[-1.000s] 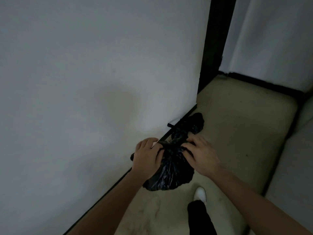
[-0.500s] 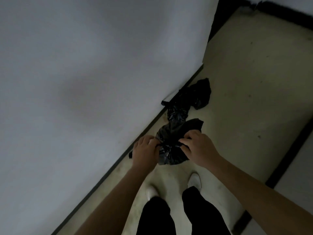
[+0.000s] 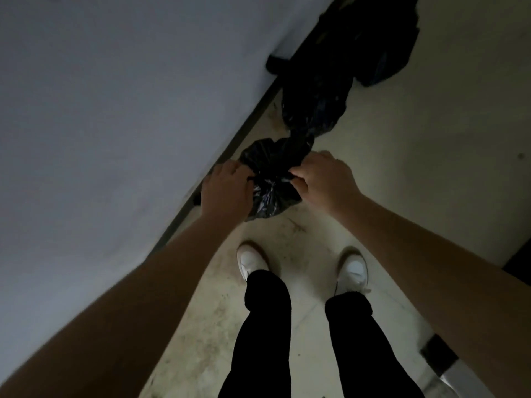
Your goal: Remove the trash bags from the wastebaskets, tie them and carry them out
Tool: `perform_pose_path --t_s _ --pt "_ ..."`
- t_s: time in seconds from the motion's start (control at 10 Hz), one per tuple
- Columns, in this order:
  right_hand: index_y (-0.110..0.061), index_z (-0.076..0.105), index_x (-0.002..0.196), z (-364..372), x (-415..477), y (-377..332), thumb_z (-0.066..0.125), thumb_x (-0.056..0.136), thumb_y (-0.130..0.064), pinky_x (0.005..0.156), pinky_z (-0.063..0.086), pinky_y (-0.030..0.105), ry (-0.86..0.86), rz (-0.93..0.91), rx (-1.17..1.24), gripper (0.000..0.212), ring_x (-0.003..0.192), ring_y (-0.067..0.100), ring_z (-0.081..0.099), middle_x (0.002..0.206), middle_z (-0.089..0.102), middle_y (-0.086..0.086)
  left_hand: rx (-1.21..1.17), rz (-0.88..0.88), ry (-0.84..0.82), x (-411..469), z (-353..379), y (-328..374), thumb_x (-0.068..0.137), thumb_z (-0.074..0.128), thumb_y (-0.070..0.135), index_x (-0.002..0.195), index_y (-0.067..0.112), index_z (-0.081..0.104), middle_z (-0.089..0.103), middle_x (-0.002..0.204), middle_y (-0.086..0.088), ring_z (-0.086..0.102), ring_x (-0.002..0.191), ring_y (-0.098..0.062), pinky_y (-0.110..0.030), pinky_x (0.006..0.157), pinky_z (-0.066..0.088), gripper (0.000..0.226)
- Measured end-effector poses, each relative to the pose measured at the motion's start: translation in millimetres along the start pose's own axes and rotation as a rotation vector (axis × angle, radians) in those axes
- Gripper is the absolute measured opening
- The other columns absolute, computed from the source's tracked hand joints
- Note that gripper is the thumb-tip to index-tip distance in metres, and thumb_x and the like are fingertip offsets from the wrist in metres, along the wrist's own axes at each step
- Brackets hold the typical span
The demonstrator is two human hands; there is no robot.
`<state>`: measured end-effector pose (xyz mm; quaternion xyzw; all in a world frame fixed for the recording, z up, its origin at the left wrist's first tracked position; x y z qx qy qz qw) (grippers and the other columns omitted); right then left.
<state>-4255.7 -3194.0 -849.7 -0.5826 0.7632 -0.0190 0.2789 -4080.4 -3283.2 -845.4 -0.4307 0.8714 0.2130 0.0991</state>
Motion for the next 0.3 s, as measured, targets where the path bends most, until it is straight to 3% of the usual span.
perform_pose_path --t_s 0.2,0.3 --pt "-0.025 0.068 0.123 85 45 14 0.052 0.101 -0.036 0.086 0.043 0.041 -0.124 0.054 -0.036 0.029 0.111 0.034 0.053 0.115 0.059 0.011 0.127 0.045 -0.209 35 77 -44 0.1 0.047 0.019 0.127 0.013 0.062 0.056 0.131 -0.016 0.051 0.118 -0.036 -0.047 0.093 0.043 0.031" --pt "-0.024 0.068 0.122 97 46 16 0.051 0.102 -0.034 0.083 0.044 0.039 -0.112 0.081 -0.047 0.029 0.109 0.033 0.055 0.114 0.06 0.012 0.148 0.02 -0.229 35 87 -51 0.101 0.047 0.017 0.129 0.011 0.059 0.054 0.131 -0.018 0.051 0.117 -0.036 -0.047 0.092 0.045 0.032"
Point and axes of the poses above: each hand's wrist, its own x-axis towards the middle knuckle, its own z-axis out of the palm, y = z × x, the point moved 3 cm from there along x, towards the middle knuckle
